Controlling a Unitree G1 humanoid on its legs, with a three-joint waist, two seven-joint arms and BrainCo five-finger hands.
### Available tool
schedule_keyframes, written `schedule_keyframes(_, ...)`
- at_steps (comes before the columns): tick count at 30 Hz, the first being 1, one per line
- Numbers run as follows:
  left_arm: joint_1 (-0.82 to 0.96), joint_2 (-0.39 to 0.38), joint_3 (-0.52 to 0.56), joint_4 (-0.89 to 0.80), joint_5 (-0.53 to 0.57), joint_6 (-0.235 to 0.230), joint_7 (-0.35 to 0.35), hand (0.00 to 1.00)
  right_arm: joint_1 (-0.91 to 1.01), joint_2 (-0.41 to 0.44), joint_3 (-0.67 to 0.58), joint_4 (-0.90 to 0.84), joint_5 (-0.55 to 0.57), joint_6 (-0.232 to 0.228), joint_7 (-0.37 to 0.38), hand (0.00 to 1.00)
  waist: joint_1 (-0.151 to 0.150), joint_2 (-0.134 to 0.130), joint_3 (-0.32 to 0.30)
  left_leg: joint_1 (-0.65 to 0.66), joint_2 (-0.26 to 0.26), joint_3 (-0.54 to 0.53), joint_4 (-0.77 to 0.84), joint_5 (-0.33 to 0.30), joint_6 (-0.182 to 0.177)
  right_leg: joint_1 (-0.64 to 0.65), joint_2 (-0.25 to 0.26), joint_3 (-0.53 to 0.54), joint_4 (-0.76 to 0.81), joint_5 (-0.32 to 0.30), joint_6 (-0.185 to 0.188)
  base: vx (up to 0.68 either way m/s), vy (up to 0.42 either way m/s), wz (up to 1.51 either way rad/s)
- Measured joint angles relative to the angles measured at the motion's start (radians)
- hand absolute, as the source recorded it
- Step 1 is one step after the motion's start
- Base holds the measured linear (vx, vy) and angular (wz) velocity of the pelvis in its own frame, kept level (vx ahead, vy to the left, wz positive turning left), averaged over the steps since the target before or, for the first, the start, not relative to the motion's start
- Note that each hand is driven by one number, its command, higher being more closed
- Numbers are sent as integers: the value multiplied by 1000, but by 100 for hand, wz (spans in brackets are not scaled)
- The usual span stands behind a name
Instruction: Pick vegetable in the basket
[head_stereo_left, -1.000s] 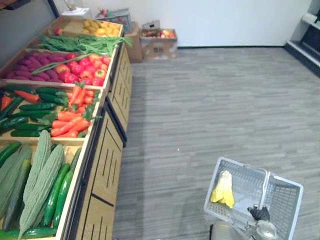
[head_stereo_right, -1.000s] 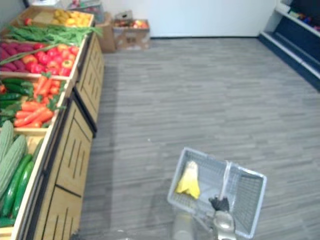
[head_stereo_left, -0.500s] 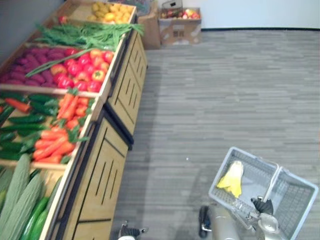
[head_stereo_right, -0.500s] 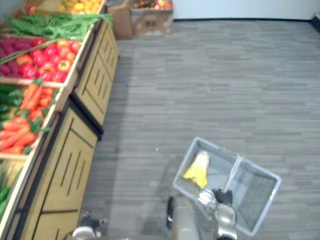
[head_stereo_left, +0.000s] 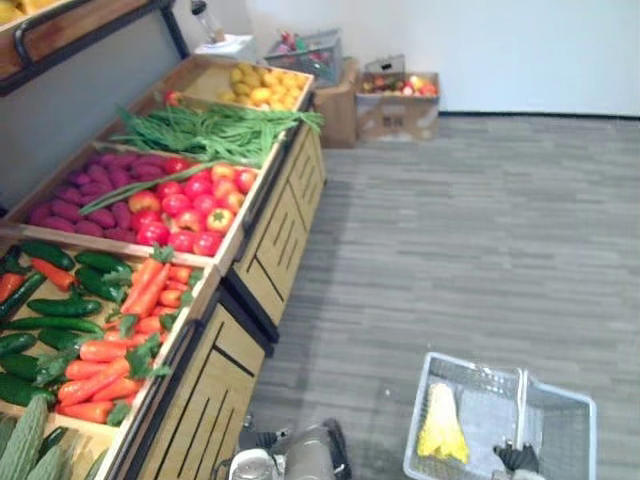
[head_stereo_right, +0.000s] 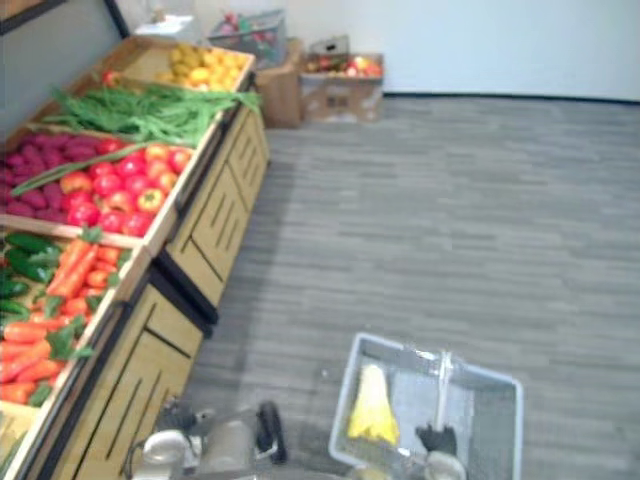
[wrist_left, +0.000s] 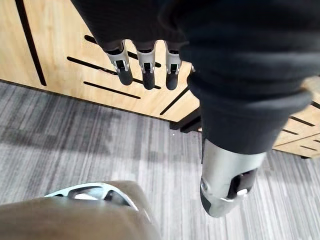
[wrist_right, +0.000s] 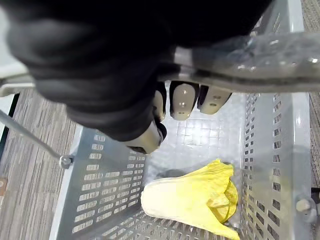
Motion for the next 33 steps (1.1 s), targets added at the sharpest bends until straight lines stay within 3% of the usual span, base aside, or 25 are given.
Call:
schedule_keyframes(3, 13, 47, -1, 39, 9, 11, 0, 0, 2, 29, 0, 40, 0, -1, 0, 100, -9, -68, -66, -13, -75, 25, -6, -56, 51, -45, -65, 73, 50, 36, 3, 498, 304, 7)
schedule_keyframes(5, 18, 66, -3, 71, 9, 16, 0, 0, -5, 30, -19, 68, 0, -4, 1, 100, -10, -90, -84, 11, -117, 26, -20, -78, 74, -84, -93, 143, 154, 83, 7, 546, 342, 26)
schedule_keyframes(6, 20, 74, -10, 92, 9, 22, 0, 0, -14, 29, -50, 81, -1, -5, 0, 100, -11, -96, -89, 51, -146, 21, -44, -94, 82, -124, -106, 183, 273, 138, 10, 468, 283, 32)
schedule_keyframes(7, 28, 78, -26, 105, 9, 25, 1, 0, -21, 25, -54, 86, -1, -8, 0, 100, -13, -95, -89, 84, -162, 8, -65, -108, 82, -156, -111, 204, 377, 203, 43, 535, 329, 42)
schedule_keyframes(8, 41, 86, -50, 111, 9, 26, 0, 0, -28, 18, -57, 97, -1, -19, 0, 100, -16, -94, -89, 138, -182, -12, -98, -122, 81, -217, -116, 243, 537, 316, 122, 479, 286, 60)
schedule_keyframes(9, 51, 93, -76, 113, 8, 31, 0, 0, -30, 10, -58, 97, 0, -29, -3, 100, -18, -90, -86, 201, -204, -50, -122, -138, 83, -290, -116, 278, 744, 349, 167, 365, 204, 68)
schedule_keyframes(12, 51, 92, -83, 113, 2, 32, -1, 0, -30, -3, -58, 82, 0, -44, -4, 100, -28, -80, -80, 292, -232, -120, -176, -141, 84, -388, -106, 272, 919, 331, 140, 317, 93, 81)
schedule_keyframes(13, 48, 86, -78, 108, -6, 31, 1, 0, -30, -9, -59, 66, 0, -49, -3, 100, -37, -75, -81, 335, -235, -175, -203, -142, 82, -458, -95, 260, 934, 301, 90, 218, 4, 99)
schedule_keyframes(16, 49, 76, -59, 97, -15, 32, 9, 0, -28, -7, -71, 32, 0, -54, -3, 100, -37, -69, -79, 377, -231, -297, -205, -159, 65, -547, -66, 280, 815, 245, 59, 266, -95, 132)
schedule_keyframes(19, 52, 48, -7, 85, -20, 29, 20, 0, -15, -7, -98, 42, 0, -57, -2, 100, -28, -52, -83, 392, -212, -450, -159, -207, 33, -527, -2, 420, 484, 215, 43, 285, -225, 156)
schedule_keyframes(20, 50, 37, 11, 85, -41, 29, 20, 0, -11, -7, -99, 59, 1, -57, -3, 100, -11, -44, -85, 384, -202, -529, -128, -237, 9, -503, 17, 491, 327, 219, 47, 291, -299, 150)
schedule_keyframes(22, 51, 36, 21, 83, -46, 25, 20, 0, -12, -5, -104, 80, 1, -55, -3, 100, -8, -47, -87, 370, -201, -593, -96, -263, -19, -480, 15, 517, 235, 228, 47, 272, -333, 139)
schedule_keyframes(23, 54, 42, 48, 79, -47, 22, 19, 0, -4, 4, -112, 81, 1, -48, -4, 100, -12, -75, -94, 346, -220, -653, -59, -292, -45, -456, -19, 510, 176, 261, 76, 302, -451, 147)
schedule_keyframes(24, 52, 35, 64, 93, -50, 25, 20, 0, -13, 2, -126, 90, 0, -42, -4, 100, -3, -73, -88, 334, -200, -685, -39, -306, -61, -452, -19, 461, 195, 216, 88, 327, -505, 181)
schedule_keyframes(26, 61, -7, 89, 90, -57, 23, 27, 0, -33, -28, -153, 92, -4, -33, -7, 100, 5, -6, -90, 314, -118, -660, -91, -258, -106, -446, -1, 328, 197, 187, 38, 244, -456, 151)
schedule_keyframes(31, 70, -21, 112, 82, -81, 23, 30, 0, -57, -30, -125, 99, -10, -23, -8, 100, 12, 2, -87, 260, -61, -624, -146, -166, -156, -441, -6, 166, 199, 155, -17, 87, -259, 95)
schedule_keyframes(32, 69, -19, 119, 81, -81, 23, 30, 0, -62, -30, -124, 99, -11, -23, -9, 100, 0, -2, -85, 236, -49, -552, -130, -154, -143, -436, -25, 125, 200, 151, -23, 19, -101, 124)
schedule_keyframes(33, 69, -18, 127, 78, -81, 24, 30, 0, -67, -31, -124, 97, -11, -22, -9, 100, -17, -4, -79, 209, -16, -366, -82, -149, -120, -421, -49, 67, 200, 149, -25, 12, -109, 147)
